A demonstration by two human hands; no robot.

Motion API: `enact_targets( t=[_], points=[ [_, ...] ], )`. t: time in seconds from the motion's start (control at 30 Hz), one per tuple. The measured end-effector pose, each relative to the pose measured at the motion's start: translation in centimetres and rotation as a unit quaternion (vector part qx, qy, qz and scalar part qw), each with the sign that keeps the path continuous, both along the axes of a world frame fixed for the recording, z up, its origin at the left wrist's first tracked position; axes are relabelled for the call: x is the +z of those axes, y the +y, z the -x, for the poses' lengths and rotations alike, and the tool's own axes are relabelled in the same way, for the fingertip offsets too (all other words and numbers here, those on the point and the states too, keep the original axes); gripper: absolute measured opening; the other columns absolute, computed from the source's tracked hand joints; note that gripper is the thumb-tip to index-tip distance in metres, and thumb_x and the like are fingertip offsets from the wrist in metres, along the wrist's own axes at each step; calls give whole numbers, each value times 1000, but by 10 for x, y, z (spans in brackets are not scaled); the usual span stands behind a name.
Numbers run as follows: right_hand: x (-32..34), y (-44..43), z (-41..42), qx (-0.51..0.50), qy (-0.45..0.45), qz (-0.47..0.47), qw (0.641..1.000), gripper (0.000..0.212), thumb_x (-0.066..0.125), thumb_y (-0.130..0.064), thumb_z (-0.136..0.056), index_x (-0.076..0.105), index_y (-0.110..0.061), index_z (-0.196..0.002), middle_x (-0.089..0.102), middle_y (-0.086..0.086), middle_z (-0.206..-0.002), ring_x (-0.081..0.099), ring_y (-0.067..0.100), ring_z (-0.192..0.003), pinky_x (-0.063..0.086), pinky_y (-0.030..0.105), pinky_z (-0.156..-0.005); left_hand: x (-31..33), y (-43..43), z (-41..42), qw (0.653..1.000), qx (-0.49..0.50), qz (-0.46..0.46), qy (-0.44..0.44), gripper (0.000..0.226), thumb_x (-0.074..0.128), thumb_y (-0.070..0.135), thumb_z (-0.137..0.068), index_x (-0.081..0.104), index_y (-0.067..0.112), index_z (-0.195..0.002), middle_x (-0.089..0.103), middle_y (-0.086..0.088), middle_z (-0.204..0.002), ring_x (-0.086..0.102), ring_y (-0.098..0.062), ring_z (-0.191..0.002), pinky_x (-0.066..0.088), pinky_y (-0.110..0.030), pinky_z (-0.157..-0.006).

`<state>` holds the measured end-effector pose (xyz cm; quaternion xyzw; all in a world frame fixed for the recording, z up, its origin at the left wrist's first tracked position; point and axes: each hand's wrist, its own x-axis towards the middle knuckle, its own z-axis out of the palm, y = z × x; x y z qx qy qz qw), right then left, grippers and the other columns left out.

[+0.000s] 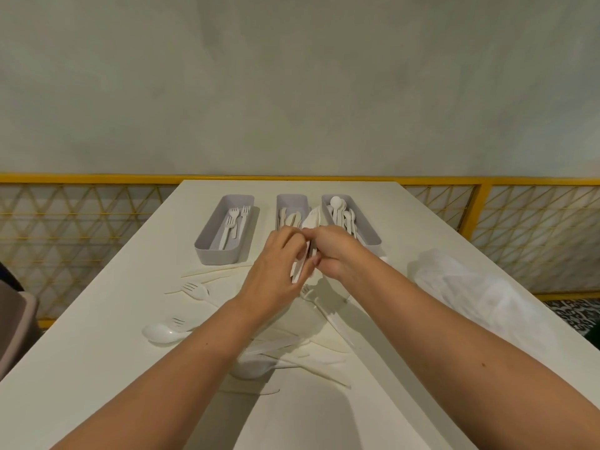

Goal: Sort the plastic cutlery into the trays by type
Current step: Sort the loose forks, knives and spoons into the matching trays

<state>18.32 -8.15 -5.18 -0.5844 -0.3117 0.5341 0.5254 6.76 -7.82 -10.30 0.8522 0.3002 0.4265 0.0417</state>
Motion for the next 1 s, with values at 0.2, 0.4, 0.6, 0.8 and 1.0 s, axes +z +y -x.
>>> enact_targets(
  t=[0.2,0.4,0.6,0.8,1.0],
  points=[
    [-1,-3,-3,28,45,-10,999,15,34,-2,-100,46,0,-109,50,13,-74,51,21,-60,49,33,-63,3,9,16,989,-51,133,49,54,77,45,-66,56,20,-108,34,16,-119,37,8,-103,32,-1,-82],
    [-2,-5,-1,50,-109,-49,992,19,35,-4,-99,49,-1,-111,48,9,-76,50,16,-57,43,24,-48,8,6,26,961,-67,268,-16,51,53,-3,-81,48,32,-117,44,9,-123,48,3,-101,43,-13,-76],
    [-10,-11,16,175,-382,-83,904,28,37,-5,-96,58,-5,-115,63,8,-95,59,21,-87,49,30,-75,22,8,12,792,-9,578,-195,43,39,53,-93,59,19,-111,64,0,-106,62,-18,-91,53,-32,-74],
    [-6,-20,21,248,-431,-107,861,31,44,-6,-95,63,-10,-119,66,16,-111,60,28,-105,47,42,-96,20,9,9,698,-3,616,-366,39,28,28,-102,57,8,-84,62,-9,-80,59,-21,-71,51,-34,-61],
    [-7,-23,2,222,-495,-80,836,25,50,-14,-95,63,-16,-116,58,10,-100,51,18,-83,42,25,-71,16,27,28,632,-4,600,-491,24,30,15,-96,43,9,-77,47,-7,-69,50,-18,-53,51,-30,-54]
  ],
)
